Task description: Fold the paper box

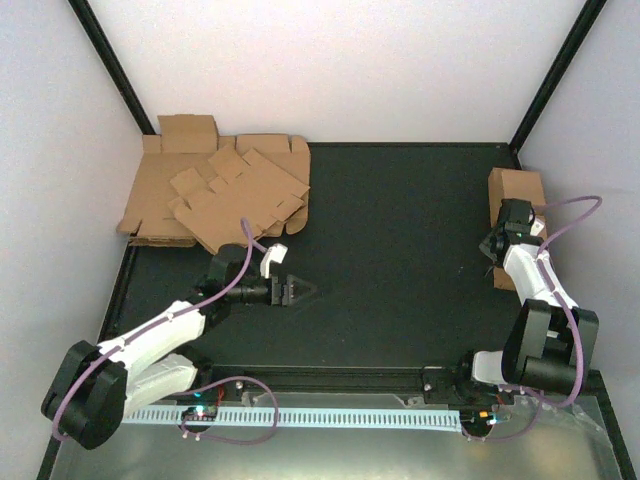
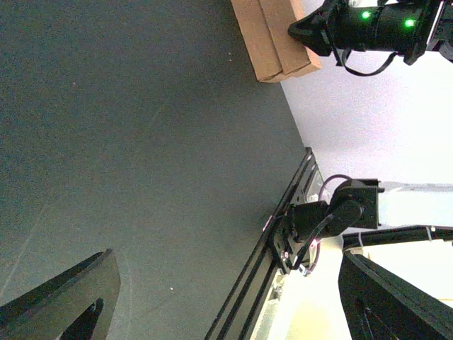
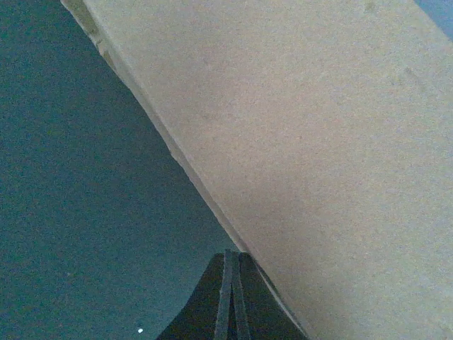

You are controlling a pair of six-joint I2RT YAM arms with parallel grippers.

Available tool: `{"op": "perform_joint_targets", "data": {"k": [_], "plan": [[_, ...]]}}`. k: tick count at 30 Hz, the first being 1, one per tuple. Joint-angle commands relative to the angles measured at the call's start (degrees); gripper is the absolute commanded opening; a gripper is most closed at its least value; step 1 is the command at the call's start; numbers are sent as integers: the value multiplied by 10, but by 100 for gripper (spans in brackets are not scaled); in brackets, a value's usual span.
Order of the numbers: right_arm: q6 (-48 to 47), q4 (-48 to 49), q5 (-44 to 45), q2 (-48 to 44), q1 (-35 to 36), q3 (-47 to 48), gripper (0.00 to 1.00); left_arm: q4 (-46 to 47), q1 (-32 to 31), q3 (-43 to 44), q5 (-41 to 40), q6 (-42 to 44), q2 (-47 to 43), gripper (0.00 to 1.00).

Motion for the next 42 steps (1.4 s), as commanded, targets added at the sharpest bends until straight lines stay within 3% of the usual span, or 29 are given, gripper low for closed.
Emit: {"op": "perform_joint_targets", "data": {"k": [1, 6, 10, 14, 16, 18, 22, 28, 30, 34, 37, 40, 42], "plan": [[14, 1, 42, 2, 1, 21, 2, 18, 0, 22, 12, 8, 5, 87], [15, 3, 39, 0, -1, 22, 2, 19, -1, 22, 11, 8, 8, 87], [-37, 21, -57, -16, 3, 26, 2, 3, 0, 30, 6, 20, 8, 88], [-85, 89, -128, -72, 37, 3, 15, -90, 0, 75, -46, 83, -6, 94], [-99, 153, -172, -94, 56, -26, 27, -153, 0, 104, -107, 121, -25, 99], [-118, 204, -181, -100, 90, -41, 55, -202, 0, 129, -211, 156, -61, 99], [-196, 347, -169, -109, 151, -106, 98, -218, 0, 132, -398, 213, -133, 99], [-310, 669, -209, -186, 177, -314, 100, -59, 5, 25, -586, 356, -229, 99], [-297, 734, -188, -183, 176, -349, 100, -29, 21, 3, -618, 380, -232, 99], [-285, 727, -180, -152, 167, -346, 100, 44, 56, -32, -638, 394, -199, 99], [-269, 808, -170, -109, 165, -359, 99, 132, 66, -59, -663, 429, -145, 99], [-280, 756, -160, -85, 160, -319, 100, 158, 92, -49, -669, 451, -87, 99], [-304, 783, -140, -69, 159, -316, 99, 181, 117, -48, -654, 450, -56, 99]]}}
